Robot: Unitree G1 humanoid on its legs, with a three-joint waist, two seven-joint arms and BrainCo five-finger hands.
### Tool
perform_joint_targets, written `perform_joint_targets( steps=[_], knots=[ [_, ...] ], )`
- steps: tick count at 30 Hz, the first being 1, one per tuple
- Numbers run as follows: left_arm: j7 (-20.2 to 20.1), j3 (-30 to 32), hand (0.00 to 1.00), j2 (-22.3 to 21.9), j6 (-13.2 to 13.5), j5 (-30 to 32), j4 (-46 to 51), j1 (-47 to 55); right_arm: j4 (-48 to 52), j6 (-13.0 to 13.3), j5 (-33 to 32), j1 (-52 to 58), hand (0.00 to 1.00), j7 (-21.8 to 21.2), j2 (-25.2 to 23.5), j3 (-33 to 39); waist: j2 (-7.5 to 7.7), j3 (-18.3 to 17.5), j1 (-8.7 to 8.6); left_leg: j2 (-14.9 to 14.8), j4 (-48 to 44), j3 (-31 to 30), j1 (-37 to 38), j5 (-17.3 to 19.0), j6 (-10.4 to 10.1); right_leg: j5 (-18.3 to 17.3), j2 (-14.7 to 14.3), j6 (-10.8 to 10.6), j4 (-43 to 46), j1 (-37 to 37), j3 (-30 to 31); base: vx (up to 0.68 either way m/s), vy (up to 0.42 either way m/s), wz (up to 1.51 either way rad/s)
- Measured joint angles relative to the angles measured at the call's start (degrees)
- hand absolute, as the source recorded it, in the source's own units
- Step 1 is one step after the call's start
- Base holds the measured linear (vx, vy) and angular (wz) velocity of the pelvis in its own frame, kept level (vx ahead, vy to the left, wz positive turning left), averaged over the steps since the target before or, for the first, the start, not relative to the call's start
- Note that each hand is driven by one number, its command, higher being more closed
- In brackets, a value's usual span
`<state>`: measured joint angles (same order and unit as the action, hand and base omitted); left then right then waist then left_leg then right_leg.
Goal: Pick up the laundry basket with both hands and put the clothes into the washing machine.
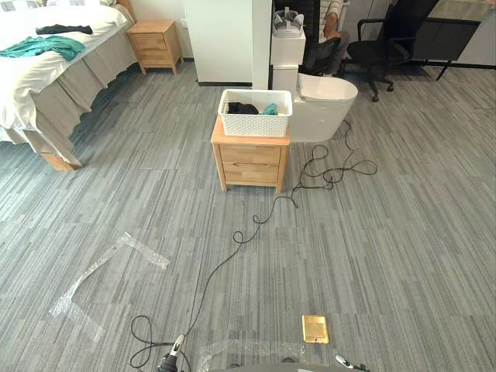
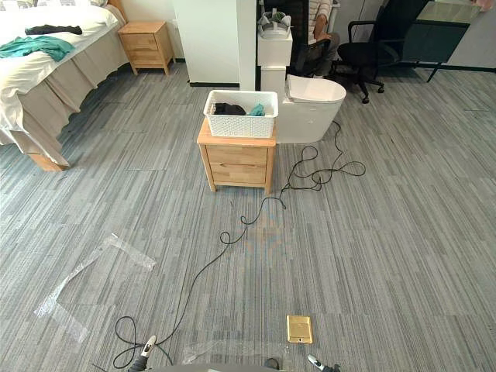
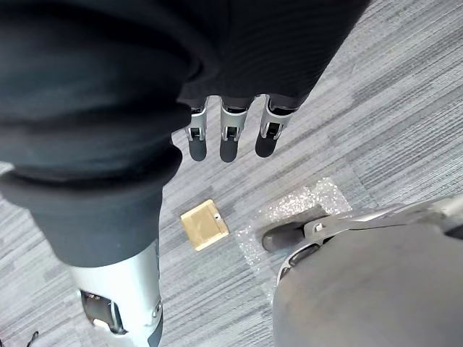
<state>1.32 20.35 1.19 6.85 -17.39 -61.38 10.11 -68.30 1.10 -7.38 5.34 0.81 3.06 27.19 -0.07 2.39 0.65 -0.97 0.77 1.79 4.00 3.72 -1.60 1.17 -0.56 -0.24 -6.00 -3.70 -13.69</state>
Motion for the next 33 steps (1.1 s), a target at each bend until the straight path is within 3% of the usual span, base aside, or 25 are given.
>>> perform_joint_targets(
  steps=[14,16,17,18,19,20,21,23,25,28,29,31,32,33],
  knots=[
    [0.0,0.6,0.00,0.2,0.0,-0.4,0.1,-0.2,0.1,-0.1,0.0,-1.6,0.00,0.0,-0.9,2.3,0.48,1.9,-0.09,-0.2,-1.0,-0.2,-0.8,0.8,-0.5,-0.7,-0.1,-0.1,0.1,-0.2,-0.5,0.00,0.000,0.01],
    [0.0,0.9,0.00,0.6,0.0,-1.2,0.2,-0.2,0.2,0.0,-0.6,-1.7,0.00,0.0,-1.2,2.3,0.74,3.0,-0.03,-0.9,-7.9,-0.2,-3.6,4.3,-1.2,-1.7,-0.5,0.7,0.3,-0.8,-0.8,0.00,-0.024,0.06],
    [0.0,2.5,0.00,0.5,0.0,-1.4,0.3,-0.2,0.6,0.0,-1.1,-1.7,0.00,0.0,-1.4,2.2,0.59,3.9,0.08,-1.8,-12.8,0.1,-5.3,6.4,-2.6,-2.7,-0.8,1.7,0.3,-1.4,-1.7,-0.02,-0.048,0.05],
    [0.1,4.8,0.00,0.5,0.0,-2.2,0.4,-0.2,1.0,0.0,-1.1,-2.1,0.00,0.0,-1.6,1.7,1.34,5.2,0.19,-3.0,-23.9,0.6,-9.5,8.2,-4.9,-3.4,-1.2,2.3,0.7,-2.2,-3.1,-0.07,-0.064,0.02],
    [0.2,5.9,0.00,0.4,-0.2,-2.3,1.0,0.1,1.5,0.0,-1.1,-2.7,0.00,0.0,-1.5,0.8,0.35,6.7,0.27,-4.8,-37.7,1.1,-15.7,7.3,-4.1,-4.8,-1.9,3.3,2.8,-2.3,-3.2,-0.08,-0.039,-0.06],
    [0.2,6.6,0.00,0.0,-0.2,-2.3,1.4,0.0,1.7,0.0,-1.1,-2.7,0.00,0.0,-1.3,0.4,0.42,7.0,0.52,-6.1,-43.5,1.6,-18.0,5.9,-2.3,-5.5,-2.6,3.7,3.7,-2.7,-2.7,-0.03,-0.007,-0.31],
    [0.2,6.9,0.00,-0.2,-0.3,-2.3,1.4,1.0,1.7,0.0,-1.1,-2.9,0.00,0.0,-0.7,-1.4,-0.79,7.9,1.52,-8.7,-52.1,3.6,-21.4,1.9,0.3,-6.6,-3.3,4.4,4.5,-3.9,-1.6,0.08,0.027,-0.42],
    [0.2,6.8,0.00,-0.2,-0.4,-2.3,1.4,1.9,1.7,-0.4,-1.1,-3.8,0.00,0.1,-0.4,-4.1,-0.15,8.2,2.09,-9.8,-57.2,6.0,-25.3,3.9,1.3,-8.0,-2.7,4.9,5.7,-5.0,0.0,0.16,0.027,-0.36],
    [0.2,5.0,0.00,-0.4,-0.5,-2.3,1.4,2.0,1.6,-0.4,-1.1,-6.5,0.00,0.0,-0.1,-6.6,1.41,8.4,2.68,-7.8,-48.3,7.4,-29.0,5.1,0.5,-9.6,-0.7,4.0,7.1,-4.1,1.9,0.22,0.057,-0.31],
    [0.2,3.9,0.00,-0.8,-1.0,-2.3,1.1,1.7,1.6,-0.3,-1.6,-8.5,0.00,0.0,0.2,-7.9,0.36,8.6,4.32,-6.0,-31.7,8.6,-30.3,3.7,-1.6,-12.0,1.1,2.3,8.1,-3.6,3.6,0.32,0.132,-0.41],
    [0.2,3.9,0.00,-1.0,-1.0,-2.3,1.1,1.8,1.5,-0.3,-1.6,-8.2,0.00,-0.1,0.4,-7.9,-0.65,7.7,5.16,-5.8,-26.0,9.0,-30.2,3.1,-1.9,-14.5,1.3,1.3,10.0,-2.9,4.3,0.45,0.192,-0.40],
    [0.1,4.6,0.00,-0.5,-1.2,-2.3,0.9,3.4,1.3,-0.4,-1.6,-6.7,0.00,-1.1,0.3,-8.0,0.13,6.2,6.14,-5.2,-27.7,8.4,-30.5,4.5,0.5,-20.9,3.3,-0.7,17.1,-1.1,5.3,0.59,0.237,-0.50],
    [0.2,4.8,0.00,0.1,-1.2,-2.3,0.2,5.1,1.0,-0.3,-1.5,-4.6,0.00,-1.3,0.1,-7.4,1.63,4.1,6.76,-3.6,-27.9,9.1,-28.8,5.0,1.4,-25.2,5.9,-3.5,27.3,1.1,5.1,0.65,0.213,-0.27],
    [0.2,5.1,0.00,0.4,-1.5,-2.3,-1.0,4.4,0.4,-0.3,-1.5,-4.2,0.00,-1.5,-0.1,-6.7,3.89,4.6,6.18,-1.6,-31.5,9.6,-27.7,8.0,2.6,-25.9,10.2,-5.7,44.6,6.5,4.6,0.67,0.190,-0.01]
  ],
)
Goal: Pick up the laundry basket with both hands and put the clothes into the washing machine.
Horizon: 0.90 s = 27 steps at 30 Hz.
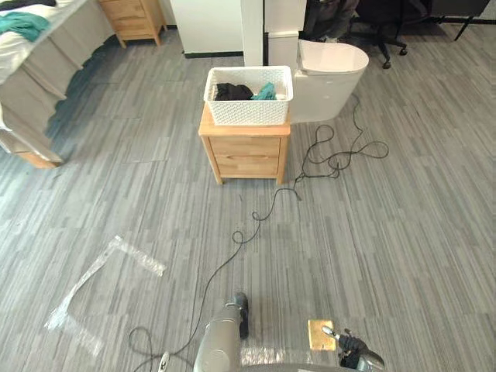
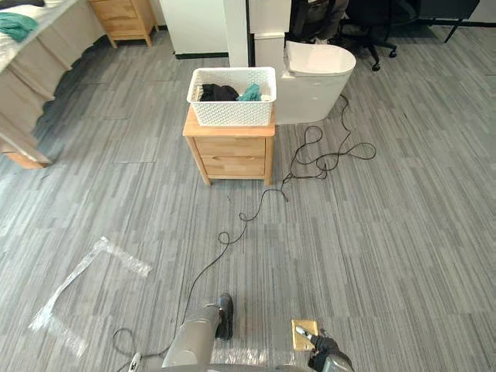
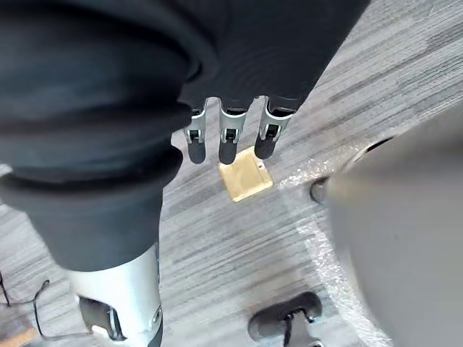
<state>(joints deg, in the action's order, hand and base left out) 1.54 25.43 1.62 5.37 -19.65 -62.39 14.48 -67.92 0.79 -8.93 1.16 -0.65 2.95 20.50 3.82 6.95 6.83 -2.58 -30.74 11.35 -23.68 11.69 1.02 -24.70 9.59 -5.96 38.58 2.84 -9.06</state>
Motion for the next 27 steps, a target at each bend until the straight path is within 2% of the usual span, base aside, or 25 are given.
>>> perform_joint_targets(
  steps=[1,2,3,4,5,6,7,10,11,12,13,14,15,16,17,18,19,20,21,22,23,24,25,26,27],
  knots=[
    [-0.1,0.0,0.00,0.4,0.0,0.0,-0.1,-0.3,0.0,-0.1,0.0,0.5,0.00,-0.1,-0.1,0.7,0.54,-0.1,-0.76,0.6,-0.9,0.0,1.1,1.3,0.5,3.0,1.6,-0.9,7.5,2.6,-0.1,0.67,0.166,0.39],
    [-0.1,-0.1,0.00,1.2,0.0,0.0,-0.1,-0.3,-0.3,-0.1,-0.2,1.1,0.00,-0.7,-0.4,2.5,0.92,0.2,-1.65,1.4,-1.7,-0.6,5.0,3.5,1.4,10.6,3.7,-1.4,19.0,5.4,-0.2,0.72,0.124,0.38],
    [-0.2,-0.1,0.00,1.8,0.0,0.0,0.2,-0.8,-0.4,-0.1,-0.5,1.3,0.00,-0.8,-0.2,3.9,0.15,0.7,-2.09,1.5,-0.9,-1.6,10.1,5.2,1.7,11.3,4.3,-0.7,26.8,6.7,-1.3,0.72,0.102,0.32],
    [-0.1,-0.1,0.00,1.8,0.0,0.0,0.7,-1.2,-0.4,-0.1,-0.6,1.6,0.00,-0.8,-0.2,4.3,-0.13,0.9,-2.73,1.5,0.3,-2.6,12.9,5.5,1.8,11.0,4.5,0.0,29.0,7.0,-2.4,0.67,0.044,0.26],
    [-0.1,-0.2,0.00,1.8,0.2,0.0,2.1,-2.2,0.3,0.2,-0.8,1.6,0.00,-0.8,-0.2,4.4,-1.04,0.8,-3.01,0.9,4.5,-4.3,18.7,5.5,1.8,9.9,4.2,2.0,30.0,8.4,-5.3,0.62,-0.004,0.28],
    [-0.2,-0.3,0.00,1.8,0.4,0.0,3.1,-4.0,1.9,0.4,-0.8,1.6,0.00,-0.8,-0.1,4.2,-2.12,0.5,-3.11,-0.1,9.0,-5.8,23.1,5.5,1.8,9.0,3.8,3.4,27.3,11.2,-9.1,0.61,-0.030,0.29],
    [-0.2,-0.4,0.00,1.8,0.4,0.0,3.7,-5.1,2.8,0.6,-0.8,1.5,0.00,-0.8,-0.1,4.1,-2.57,0.7,-3.27,-0.6,10.7,-6.6,24.8,5.5,1.7,8.7,3.7,3.7,24.7,12.7,-10.6,0.60,-0.075,0.36],
    [0.1,-2.0,0.00,1.6,1.0,0.1,4.2,-9.2,4.7,0.8,-2.4,0.3,0.00,-0.7,0.2,2.4,-3.66,1.5,-5.13,-3.4,14.9,-7.1,31.1,4.9,0.8,9.1,2.4,3.9,0.8,18.3,-12.5,0.68,-0.183,0.52],
    [0.3,-3.1,0.00,1.8,1.4,0.1,4.2,-9.9,6.4,0.8,-2.8,0.3,0.00,-0.7,0.4,1.3,-3.77,1.6,-6.07,-4.5,15.2,-7.5,32.9,4.9,0.8,13.3,2.2,2.8,-9.9,19.8,-10.8,0.60,-0.229,0.55],
    [0.5,-3.4,0.00,1.8,1.5,0.1,4.3,-10.2,6.7,0.8,-2.9,0.5,0.00,-0.7,0.4,1.0,-3.71,1.7,-6.21,-4.9,15.7,-7.8,34.1,4.9,0.8,16.2,2.1,1.9,-15.7,20.0,-9.5,0.63,-0.298,0.65],
    [1.1,-3.4,0.00,2.1,1.7,0.1,4.5,-10.4,6.7,0.7,-2.9,0.8,0.00,-0.6,0.3,0.9,-3.02,1.6,-6.32,-5.4,16.8,-8.5,36.6,5.0,0.6,21.3,2.3,-0.4,-25.4,19.4,-6.7,0.67,-0.360,0.69],
    [1.3,-3.4,0.00,3.0,2.1,0.1,4.4,-10.1,6.6,0.6,-3.0,1.6,0.00,-0.6,0.3,0.2,-2.00,1.4,-6.27,-5.8,15.7,-10.5,39.1,5.7,-0.9,25.0,2.9,0.0,-25.7,19.7,-4.4,0.69,-0.391,0.66],
    [1.4,-3.3,0.00,2.6,2.1,0.2,4.4,-9.8,6.5,0.5,-3.0,1.9,0.00,-0.7,0.6,0.2,-2.22,1.0,-6.14,-7.7,12.0,-12.5,39.0,5.3,-2.3,28.8,1.6,2.1,-21.0,20.3,-3.9,0.70,-0.446,0.48],
    [1.5,-3.3,0.00,2.0,2.1,0.2,4.4,-9.4,7.0,0.6,-3.0,1.6,0.00,-0.7,1.5,0.3,-4.11,1.0,-6.24,-10.7,2.9,-15.0,35.5,1.9,-5.5,27.2,-0.5,4.1,-15.8,20.6,-5.1,0.68,-0.492,0.17],
    [1.6,-3.2,0.00,1.5,2.2,0.1,4.5,-9.2,7.4,0.6,-3.0,1.5,0.00,-0.7,2.0,0.2,-5.18,0.8,-5.97,-12.0,-2.7,-16.2,32.8,-1.1,-5.5,25.2,-1.9,4.8,-14.7,20.2,-5.7,0.81,-0.537,-0.03],
    [1.8,-1.7,0.00,0.9,2.1,0.0,4.4,-8.7,8.9,0.6,-2.9,1.0,0.00,-0.6,2.1,0.0,-6.49,1.0,-5.76,-14.0,-13.9,-17.8,26.6,-12.7,-5.7,21.9,-4.3,6.5,-13.9,18.6,-6.5,0.68,-0.401,-0.18],
    [1.9,-0.9,0.00,0.8,2.1,0.0,4.5,-8.4,9.2,0.6,-2.9,0.5,0.00,-0.6,2.0,-0.7,-6.16,1.5,-5.56,-14.9,-20.2,-18.0,23.3,-14.1,-6.5,20.7,-5.6,7.9,-13.9,17.4,-6.5,0.68,-0.330,-0.32],
    [2.3,-0.2,0.00,0.9,1.9,-1.1,4.9,-8.1,9.2,0.6,-3.0,-0.5,0.00,-0.2,2.1,-1.3,-6.65,2.7,-5.22,-16.2,-32.6,-17.9,18.4,-10.4,-6.4,19.7,-7.7,9.4,-14.6,13.4,-6.5,0.61,-0.295,-0.41],
    [2.5,-0.1,0.00,1.0,1.8,-2.9,6.5,-7.6,9.2,0.6,-3.3,-1.2,0.00,0.5,1.9,-1.5,-5.97,3.8,-4.32,-16.4,-40.3,-17.1,15.3,-6.1,-6.5,19.4,-9.2,9.9,-16.0,8.7,-6.5,0.57,-0.272,-0.40],
    [2.5,-0.1,0.00,1.1,1.8,-3.9,7.5,-7.4,9.3,0.6,-3.6,-1.3,0.00,0.7,1.9,-1.5,-5.35,4.1,-4.10,-16.2,-41.2,-16.3,14.0,-4.5,-6.4,19.4,-9.4,9.9,-17.0,6.5,-6.4,0.50,-0.222,-0.21],
    [2.4,-0.1,0.00,1.1,1.8,-5.1,11.0,-6.5,10.6,0.6,-4.1,-1.5,0.00,1.1,2.0,-1.4,-3.96,4.3,-3.57,-15.8,-38.0,-14.1,11.7,-2.3,-6.0,19.4,-9.3,9.9,-20.0,2.1,-6.3,0.46,-0.195,-0.11],
    [2.5,-0.1,0.00,1.1,1.9,-6.5,14.9,-5.9,12.8,1.0,-4.4,-0.7,0.00,1.8,2.4,-1.4,-2.62,4.0,-2.84,-14.7,-29.2,-12.2,10.6,-1.6,-6.4,19.3,-8.7,9.8,-23.5,-0.9,-5.8,0.52,-0.197,-0.17],
    [2.7,-0.1,0.00,1.1,2.0,-7.6,19.7,-4.9,15.7,1.2,-4.5,-0.8,0.00,1.9,3.4,-1.4,-2.38,3.9,-2.72,-14.0,-18.4,-10.9,9.5,-1.4,-6.8,18.7,-8.5,9.0,-26.8,-3.3,-5.6,0.41,-0.128,-0.22],
    [3.0,0.0,0.00,1.0,2.3,-8.1,21.9,-4.5,17.4,1.3,-4.5,-0.9,0.00,2.0,3.9,-1.4,-2.79,3.9,-2.79,-13.8,-13.1,-10.6,9.1,-1.5,-7.0,18.4,-8.6,8.7,-28.1,-4.3,-5.7,0.45,-0.011,-0.23],
    [3.7,0.3,0.00,0.8,2.7,-8.9,24.8,-4.3,21.7,1.2,-4.5,-0.8,0.00,2.1,4.4,-0.9,-4.27,3.5,-2.84,-12.5,0.7,-10.4,9.7,-2.2,-7.9,18.3,-8.7,8.1,-29.1,-5.0,-6.1,0.36,0.062,-0.11]
  ],
)
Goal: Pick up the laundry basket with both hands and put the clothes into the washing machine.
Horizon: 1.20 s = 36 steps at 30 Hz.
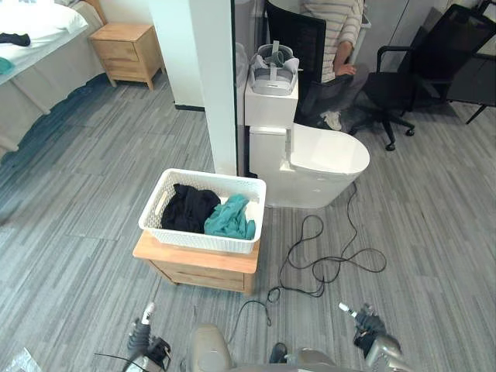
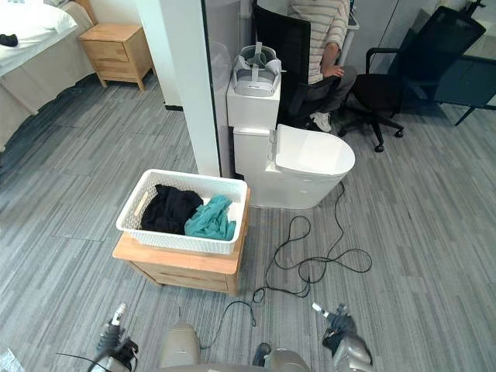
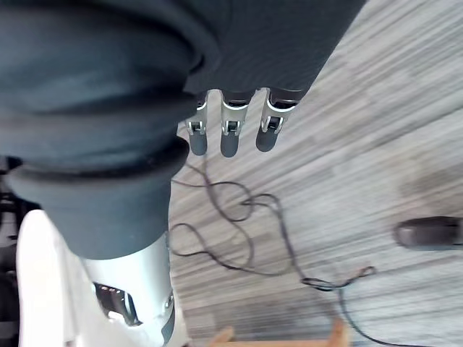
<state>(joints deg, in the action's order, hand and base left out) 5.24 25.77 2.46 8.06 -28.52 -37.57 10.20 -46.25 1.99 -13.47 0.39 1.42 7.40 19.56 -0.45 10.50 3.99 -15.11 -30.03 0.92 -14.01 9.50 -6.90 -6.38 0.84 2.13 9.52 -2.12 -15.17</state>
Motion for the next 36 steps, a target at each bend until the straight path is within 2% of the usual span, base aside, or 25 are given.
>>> perform_joint_targets(
  steps=[1,3,4,5,6,9,11,13,17,19,21,22,24,25,27,28,29,31,34,36],
  knots=[
    [0.5,0.4,0.00,-0.3,0.2,0.0,1.8,0.1,3.6,0.1,0.0,1.2,0.00,0.3,1.0,0.3,-1.13,-0.6,-0.05,0.9,9.3,0.3,0.8,-3.4,-1.8,-0.6,0.0,-1.0,-0.1,-0.4,-0.1,0.34,0.110,-0.04],
    [1.6,1.9,0.00,-0.2,1.1,0.2,3.7,-0.2,9.7,0.0,0.5,3.0,0.00,1.2,0.6,0.8,-2.54,-1.6,-0.02,2.3,12.4,-0.5,0.8,-8.8,-1.3,-2.4,0.1,-3.3,1.0,-1.6,-0.1,0.28,0.187,0.14],
    [2.5,1.9,0.00,0.5,1.3,0.6,5.5,-0.1,14.5,0.0,1.0,4.5,0.00,1.7,-0.8,0.6,-0.83,-2.2,-0.42,4.3,12.4,-0.7,0.9,-9.0,-1.5,-3.1,2.1,-4.4,1.7,-1.6,-0.5,0.29,0.197,0.27],
    [2.6,2.1,0.00,0.5,1.4,0.7,6.6,-0.1,16.7,0.1,1.5,5.1,0.00,1.7,-1.5,0.6,0.08,-2.4,-0.35,4.8,12.9,-0.6,0.9,-9.0,-1.4,-3.5,2.9,-5.0,1.6,-1.6,-0.4,0.29,0.171,0.34],
    [2.7,2.6,0.00,0.6,1.4,1.9,8.9,-0.1,20.7,0.1,2.8,5.3,0.00,1.8,-2.9,0.5,1.75,-2.5,-0.05,6.3,14.1,-0.1,1.0,-9.0,-1.4,-3.5,4.4,-5.3,0.7,-1.6,-0.2,0.25,0.147,0.14],
    [3.9,6.5,0.00,0.3,1.3,3.3,10.8,0.8,24.7,0.3,3.2,3.9,0.00,1.9,-4.6,-0.8,3.66,-2.9,0.23,7.5,14.3,1.7,1.3,-9.0,-1.3,-2.4,5.5,-6.5,-1.9,-2.3,1.3,0.16,0.098,-0.10],
    [4.8,8.4,0.00,-0.1,1.3,4.1,13.6,2.2,27.1,0.7,3.6,3.8,0.00,1.7,-4.8,-2.4,3.74,-2.9,0.32,7.8,14.5,2.6,2.2,-8.7,-1.0,-1.4,5.8,-6.9,-3.0,-3.1,2.0,0.08,0.050,-0.17],
    [5.3,9.4,0.00,-0.2,1.3,4.6,17.4,2.9,29.2,1.0,4.1,4.0,0.00,1.4,-4.7,-2.5,3.51,-2.9,0.29,8.1,15.8,2.8,2.4,-7.6,0.8,-1.4,6.2,-7.0,-3.7,-2.9,2.2,0.02,0.051,-0.03],
    [6.4,11.9,0.00,-0.4,1.3,6.5,21.7,2.5,30.2,1.0,3.7,4.5,0.00,0.9,-4.8,-2.6,3.35,-2.8,0.09,8.2,17.4,2.7,1.9,-7.3,1.2,-1.3,6.2,-7.0,-3.8,-1.9,1.9,-0.05,0.015,0.02],
    [6.4,11.3,0.00,-0.1,1.3,6.8,24.1,0.9,31.5,1.1,2.1,3.3,0.00,0.9,-4.1,-3.9,2.70,-1.0,0.05,7.9,16.8,2.1,0.0,-7.5,1.4,-1.4,5.8,-7.0,-3.0,-0.2,1.9,-0.14,0.019,0.03],
    [6.1,7.8,0.00,2.9,0.8,7.1,24.7,-4.8,30.6,1.0,-0.7,-3.2,0.00,1.0,0.1,-6.9,0.83,3.5,0.00,7.5,14.9,0.7,-4.7,-8.2,2.1,-1.8,5.2,-6.4,1.0,5.1,1.5,-0.20,0.043,0.08],
    [6.1,6.7,0.00,4.4,0.6,7.1,24.7,-6.9,29.5,1.0,-1.8,-5.7,0.00,0.9,1.2,-7.9,0.60,4.9,0.01,7.5,15.2,0.7,-5.5,-8.6,2.3,-1.9,5.3,-6.3,2.1,6.5,1.4,-0.25,0.030,0.14],
    [6.0,1.4,0.00,13.6,-0.6,7.4,24.1,-17.2,24.2,0.0,-5.7,-16.8,0.00,0.9,4.9,-11.9,0.87,10.1,0.14,7.3,16.6,0.5,-8.3,-9.6,2.6,-2.3,5.4,-5.8,6.3,11.6,0.8,-0.26,0.015,0.20],
    [6.0,0.3,0.00,15.9,-0.8,7.7,23.4,-20.2,23.1,-0.1,-6.5,-19.2,0.00,0.9,5.5,-12.5,0.95,11.1,0.19,7.2,17.1,0.4,-8.8,-10.6,2.5,-2.4,5.4,-5.6,7.1,12.5,0.6,-0.17,-0.001,0.20],
    [6.0,-3.2,0.00,24.3,-1.5,8.1,19.6,-30.7,19.9,-0.7,-9.1,-26.2,0.00,0.9,6.6,-13.2,1.34,14.3,1.02,7.2,18.5,0.0,-9.8,-12.8,2.6,-3.1,5.9,-5.5,10.0,15.0,-0.2,-0.17,-0.007,0.20],
    [6.0,-6.0,0.00,28.7,-2.2,8.8,15.8,-37.3,17.6,-0.8,-10.9,-29.3,0.00,0.9,8.2,-13.9,1.54,14.9,1.60,7.4,19.6,-0.1,-11.1,-13.6,2.8,-3.7,6.5,-5.6,11.6,17.2,-0.5,-0.16,-0.009,0.25],
    [6.0,-7.7,0.00,30.7,-2.6,9.1,13.7,-40.6,16.4,-0.8,-12.0,-30.6,0.00,0.9,8.9,-14.1,1.55,14.9,1.71,7.4,20.0,-0.1,-12.0,-13.9,3.0,-3.9,6.7,-5.6,12.5,18.4,-0.9,-0.15,-0.001,0.35],
    [5.4,-14.8,0.00,36.6,-3.9,9.3,4.9,-54.3,11.2,-0.8,-16.2,-35.7,0.00,0.7,11.2,-16.8,1.66,14.9,1.85,7.5,21.9,-0.1,-15.0,-15.5,3.0,-4.5,7.5,-5.4,14.5,22.0,-2.7,-0.09,0.007,0.40],
    [3.8,-21.7,0.00,38.5,-5.3,11.5,-3.2,-69.0,9.0,-0.9,-20.6,-40.4,0.00,-1.6,11.6,-20.1,1.97,15.9,2.63,7.3,22.6,-0.6,-18.2,-17.5,3.1,-4.7,7.6,-5.0,15.9,24.8,-4.7,-0.02,-0.002,0.24],
    [2.5,-25.4,0.00,38.4,-5.4,12.0,-5.4,-74.4,9.0,-1.0,-23.1,-42.1,0.00,-2.4,11.6,-21.1,2.41,16.4,2.86,7.2,23.2,-0.4,-19.4,-18.2,3.0,-5.1,7.9,-4.9,16.9,26.1,-5.5,0.00,-0.019,0.21]
  ],
)
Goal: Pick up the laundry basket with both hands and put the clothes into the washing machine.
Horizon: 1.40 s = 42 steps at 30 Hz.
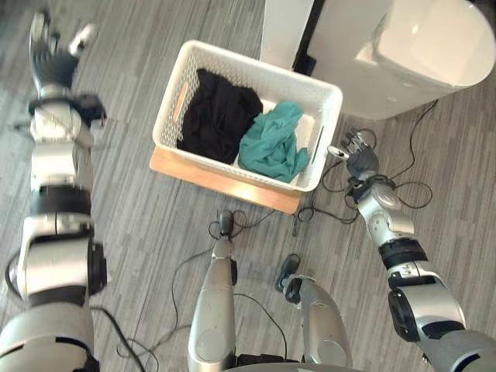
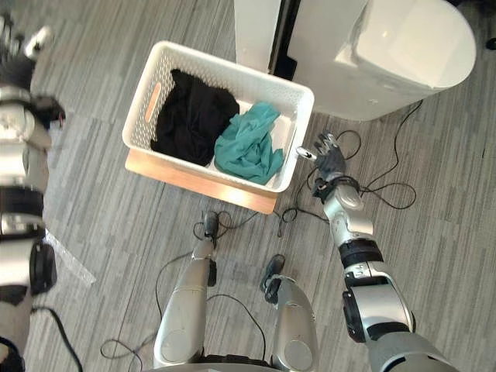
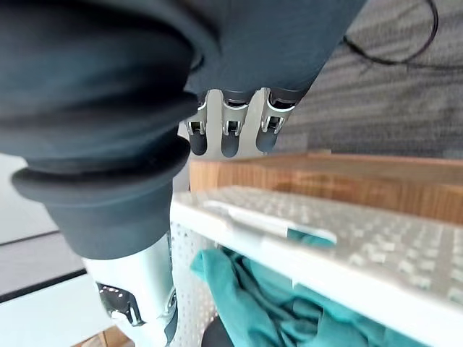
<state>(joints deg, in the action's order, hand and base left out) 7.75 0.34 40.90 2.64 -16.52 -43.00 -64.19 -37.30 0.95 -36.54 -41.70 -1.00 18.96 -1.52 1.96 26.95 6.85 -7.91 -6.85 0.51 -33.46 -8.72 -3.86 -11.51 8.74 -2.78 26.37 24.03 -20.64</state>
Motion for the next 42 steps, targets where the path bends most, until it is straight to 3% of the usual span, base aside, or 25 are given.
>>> perform_joint_targets(
  steps=[3,7,8,20,26,30,35,42],
  knots=[
    [-1.8,-4.4,0.00,0.1,-0.1,1.7,-4.3,-7.6,-0.3,-0.2,-4.9,-4.2,0.00,-0.4,0.4,-1.4,0.72,1.5,0.13,-0.8,0.5,1.5,-2.6,-4.2,0.5,-0.6,0.2,0.1,1.4,2.3,-1.4,0.01,-0.031,0.16],
    [-5.0,-10.1,0.00,1.6,-1.2,4.8,-9.5,-13.2,-0.3,-0.4,-8.0,-8.6,0.00,-0.6,3.0,-4.1,1.96,2.4,0.30,-1.2,0.3,2.4,-5.4,-5.6,1.2,-0.6,0.3,0.0,1.7,4.8,-1.8,0.04,-0.040,0.01],
    [-5.6,-12.1,0.00,1.8,-1.6,5.3,-9.9,-14.0,-0.3,-0.5,-8.6,-9.3,0.00,-0.6,3.3,-4.4,2.06,2.7,0.28,-1.2,-0.8,2.2,-6.2,-6.7,2.7,-0.6,0.2,0.0,1.5,4.8,-2.2,0.06,-0.043,0.06],
    [-9.2,-25.1,0.00,2.6,-2.1,10.1,-14.3,-20.3,-3.6,-1.6,-11.1,-14.9,0.00,-4.0,9.8,-13.9,2.13,2.9,0.21,-1.7,-3.2,1.0,-10.6,-6.2,2.0,-0.7,-0.2,0.2,1.5,6.6,-4.7,0.02,-0.045,0.03],
    [-11.3,-24.8,0.00,3.1,-3.7,19.3,-17.6,-20.8,-5.9,-2.5,-10.5,-18.1,0.00,-4.8,10.1,-15.3,2.14,2.9,0.29,-2.5,-3.0,1.7,-11.1,-6.1,1.9,-0.5,-0.6,0.4,1.6,7.8,-4.4,-0.03,-0.053,-0.07],
    [-10.0,-17.0,0.00,5.0,-5.0,25.9,-17.4,-20.5,-3.1,-2.6,-9.9,-18.3,0.00,-4.4,9.6,-15.2,2.36,3.0,0.14,-3.2,-3.0,3.5,-11.6,-6.3,2.1,-0.1,-0.7,0.9,1.7,9.4,-3.1,0.02,-0.078,-0.17],
    [-8.8,-11.1,0.00,5.4,-6.1,28.3,-14.9,-17.6,0.8,-2.7,-7.9,-16.7,0.00,-3.5,9.5,-15.0,2.36,3.0,0.02,-3.5,-3.5,4.2,-11.5,-6.3,2.2,-0.1,-0.7,0.9,1.5,9.5,-2.7,0.07,-0.091,-0.07],
    [-9.0,-8.3,0.00,5.6,-6.2,28.6,-14.7,-13.0,5.3,-2.7,-7.9,-14.5,0.00,-3.0,9.5,-14.7,2.38,3.0,-0.28,-3.8,-3.0,4.9,-11.3,-6.3,2.2,-0.1,-0.9,0.9,0.9,9.5,-2.8,0.07,-0.084,-0.03]
  ],
)
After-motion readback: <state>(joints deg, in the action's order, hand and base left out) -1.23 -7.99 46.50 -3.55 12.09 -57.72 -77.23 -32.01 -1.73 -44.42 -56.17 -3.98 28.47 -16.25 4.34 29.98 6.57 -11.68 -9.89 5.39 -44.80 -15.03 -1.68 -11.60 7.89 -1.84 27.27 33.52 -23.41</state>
